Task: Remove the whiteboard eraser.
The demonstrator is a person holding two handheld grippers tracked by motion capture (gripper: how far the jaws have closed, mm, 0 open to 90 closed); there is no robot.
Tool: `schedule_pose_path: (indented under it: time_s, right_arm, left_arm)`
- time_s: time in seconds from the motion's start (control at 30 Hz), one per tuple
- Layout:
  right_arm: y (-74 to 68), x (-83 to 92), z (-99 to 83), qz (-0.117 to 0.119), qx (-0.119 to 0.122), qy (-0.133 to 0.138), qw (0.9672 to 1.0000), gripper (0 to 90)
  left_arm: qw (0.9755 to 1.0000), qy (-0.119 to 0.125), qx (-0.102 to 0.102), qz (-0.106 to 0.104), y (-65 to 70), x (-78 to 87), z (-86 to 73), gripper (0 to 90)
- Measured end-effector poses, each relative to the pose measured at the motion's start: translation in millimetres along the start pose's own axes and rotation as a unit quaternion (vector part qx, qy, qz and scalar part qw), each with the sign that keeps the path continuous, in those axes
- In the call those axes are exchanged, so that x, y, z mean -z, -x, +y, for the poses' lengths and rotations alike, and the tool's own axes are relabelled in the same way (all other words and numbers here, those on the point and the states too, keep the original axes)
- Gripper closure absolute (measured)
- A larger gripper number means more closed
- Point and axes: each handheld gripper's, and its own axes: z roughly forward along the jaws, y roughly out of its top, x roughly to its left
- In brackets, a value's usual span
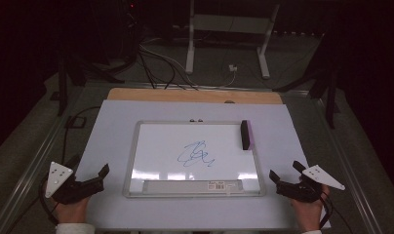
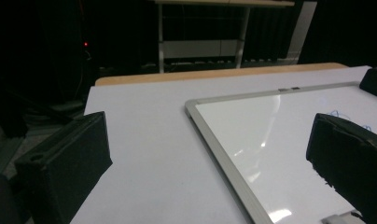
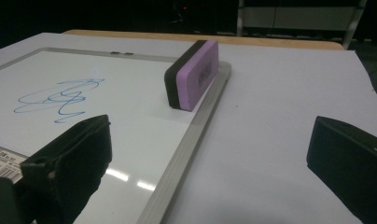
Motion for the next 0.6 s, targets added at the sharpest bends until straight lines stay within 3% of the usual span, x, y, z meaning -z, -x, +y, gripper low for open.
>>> schedule_pose_path:
  time_s: [0.33,0.43,0.6]
  right_arm:
    - [0.9,2.5,4.1,-0.006,-0.005,0.011,0.9999,0.5]
    - [-0.3,3.8,13.9,-0.005,-0.003,0.022,0.9997,0.5]
    - [-1.5,1.0,30.3,-0.002,-0.002,0.018,0.9998,0.5]
  left_arm:
    - [0.9993,0.025,-0.025,0.010,3.0,2.5,-3.0,0.6]
    - [0.9992,0.021,-0.030,0.016,4.1,1.6,-4.4,0.6]
    - [0.9991,0.023,-0.030,0.020,6.4,3.4,-3.4,0.6]
